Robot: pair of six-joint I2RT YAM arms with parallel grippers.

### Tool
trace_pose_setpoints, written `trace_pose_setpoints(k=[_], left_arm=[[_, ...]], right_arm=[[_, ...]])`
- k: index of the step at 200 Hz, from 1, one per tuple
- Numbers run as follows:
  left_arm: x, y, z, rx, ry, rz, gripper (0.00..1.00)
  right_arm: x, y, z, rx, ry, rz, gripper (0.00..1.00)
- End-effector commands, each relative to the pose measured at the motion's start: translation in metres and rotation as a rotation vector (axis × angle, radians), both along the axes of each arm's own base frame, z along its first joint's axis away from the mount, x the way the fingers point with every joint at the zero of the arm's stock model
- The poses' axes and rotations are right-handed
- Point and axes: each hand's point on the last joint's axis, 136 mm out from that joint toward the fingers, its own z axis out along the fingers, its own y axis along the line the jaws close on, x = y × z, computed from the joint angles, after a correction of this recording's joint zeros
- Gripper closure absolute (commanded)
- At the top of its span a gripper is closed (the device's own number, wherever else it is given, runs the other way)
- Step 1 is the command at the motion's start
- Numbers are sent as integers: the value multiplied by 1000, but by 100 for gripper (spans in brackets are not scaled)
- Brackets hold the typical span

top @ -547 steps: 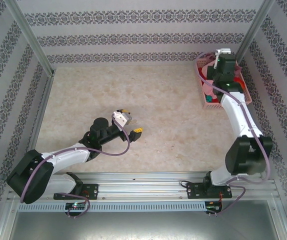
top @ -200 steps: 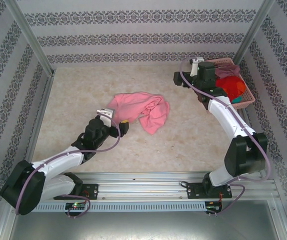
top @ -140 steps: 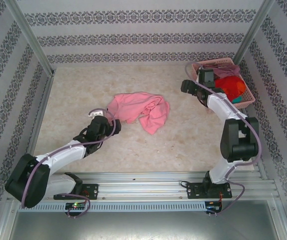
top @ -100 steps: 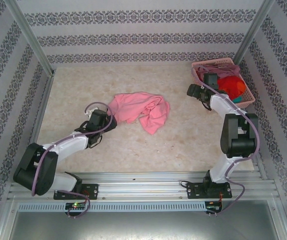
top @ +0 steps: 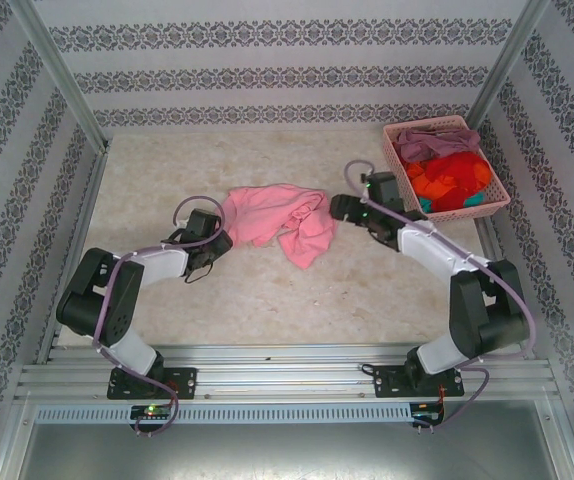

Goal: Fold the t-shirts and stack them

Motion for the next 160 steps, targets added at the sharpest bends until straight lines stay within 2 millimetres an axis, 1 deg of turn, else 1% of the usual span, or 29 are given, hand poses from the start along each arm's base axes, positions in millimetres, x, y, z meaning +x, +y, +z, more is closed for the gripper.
trace_pose_setpoints(k=[1,8,17,32,49,62,72,84,92,99,107,111,120,130,144,160], left_arm=[[21,-18,-2,-105,-23,-5,56],[22,-19,-2,-106,-24,-8,61],[23,-19,-1,-105,-29,-8,71],[24,-19,1,-104,-36,-10,86],[24,-19,5,-101,-47,-14,100],[23,-18,9,-98,-56,-18,100],[22,-17,14,-89,-67,-22,100],[21,-14,20,-75,-78,-23,100],[21,-13,26,-65,-91,-26,100],[20,-11,30,-55,-100,-27,100],[21,-9,38,-45,-118,-27,100],[21,-8,42,-37,-125,-27,100],[22,-6,54,-24,-150,-28,100],[23,-3,69,-7,-180,-29,100],[27,0,94,20,-231,-47,100],[31,6,126,49,-277,-55,100]], right_arm=[[-27,41,-11,42,37,88,14],[-35,53,-18,34,58,113,14],[-43,64,-28,20,86,131,14],[-50,80,-45,-9,125,155,15],[-51,86,-67,-26,181,137,25],[-48,86,-79,-36,204,119,36],[-43,84,-82,-52,204,105,44],[-37,78,-82,-76,200,87,56],[-32,76,-76,-75,186,81,68],[-27,74,-71,-65,176,80,82],[-21,72,-59,-41,150,82,96],[-17,70,-51,-30,130,80,100],[-9,63,-32,-19,77,69,100],[-1,50,-8,-21,18,49,100],[9,29,24,-28,-58,12,100],[16,8,66,-4,-155,-15,100]])
